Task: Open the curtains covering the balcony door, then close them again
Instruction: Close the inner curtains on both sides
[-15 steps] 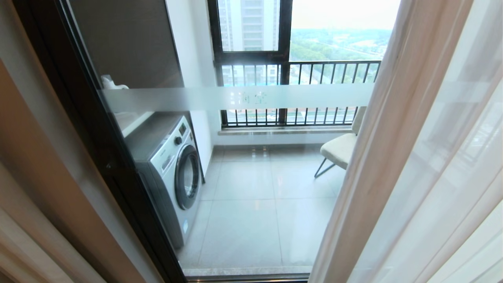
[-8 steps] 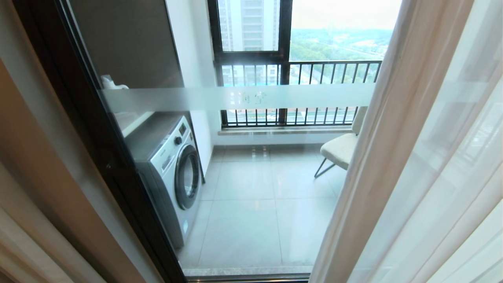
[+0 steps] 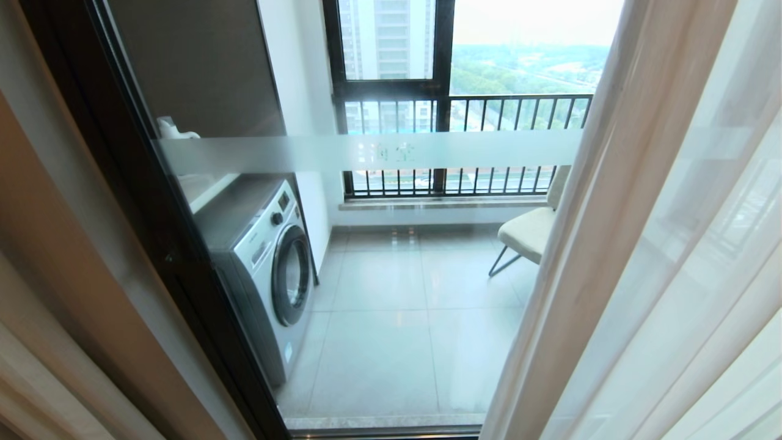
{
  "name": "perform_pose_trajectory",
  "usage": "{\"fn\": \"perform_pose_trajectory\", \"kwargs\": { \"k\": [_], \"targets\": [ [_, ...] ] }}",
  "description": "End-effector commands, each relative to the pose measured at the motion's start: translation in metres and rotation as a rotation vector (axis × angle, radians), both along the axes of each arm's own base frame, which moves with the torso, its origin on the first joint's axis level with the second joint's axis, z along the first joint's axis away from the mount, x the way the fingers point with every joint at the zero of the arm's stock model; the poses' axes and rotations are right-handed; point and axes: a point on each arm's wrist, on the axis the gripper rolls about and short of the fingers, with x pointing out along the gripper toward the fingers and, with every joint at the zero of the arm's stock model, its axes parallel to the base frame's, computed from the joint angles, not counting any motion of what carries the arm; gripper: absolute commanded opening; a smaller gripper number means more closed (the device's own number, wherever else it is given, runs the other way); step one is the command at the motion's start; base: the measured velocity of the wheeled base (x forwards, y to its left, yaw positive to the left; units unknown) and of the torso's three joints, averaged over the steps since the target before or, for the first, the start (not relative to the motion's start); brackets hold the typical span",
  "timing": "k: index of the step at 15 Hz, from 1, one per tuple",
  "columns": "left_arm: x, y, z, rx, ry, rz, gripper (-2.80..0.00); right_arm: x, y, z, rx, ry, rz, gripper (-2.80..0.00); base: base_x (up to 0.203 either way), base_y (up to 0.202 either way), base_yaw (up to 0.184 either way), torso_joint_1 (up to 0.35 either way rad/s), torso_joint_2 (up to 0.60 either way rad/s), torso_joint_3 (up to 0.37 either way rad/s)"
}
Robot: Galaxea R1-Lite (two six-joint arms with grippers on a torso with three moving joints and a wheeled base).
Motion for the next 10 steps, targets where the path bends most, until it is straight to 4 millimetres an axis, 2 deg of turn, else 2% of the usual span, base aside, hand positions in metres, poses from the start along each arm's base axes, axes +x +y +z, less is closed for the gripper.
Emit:
{"fn": "perform_pose_trajectory", "kwargs": {
  "k": [1, 10],
  "targets": [
    [0.0, 0.0, 0.0, 0.001, -0.001, 0.0, -2.8, 0.0001, 0.0, 0.0001, 0.0, 0.0, 0.0, -2.8, 0.0, 0.0, 0.0, 0.0, 0.0, 0.0],
    [0.0, 0.0, -0.0002, -0.011, 0.001, 0.002, -2.8, 0.0001, 0.0, 0.0001, 0.0, 0.001, 0.0, -2.8, 0.0, 0.0, 0.0, 0.0, 0.0, 0.0]
  ]
}}
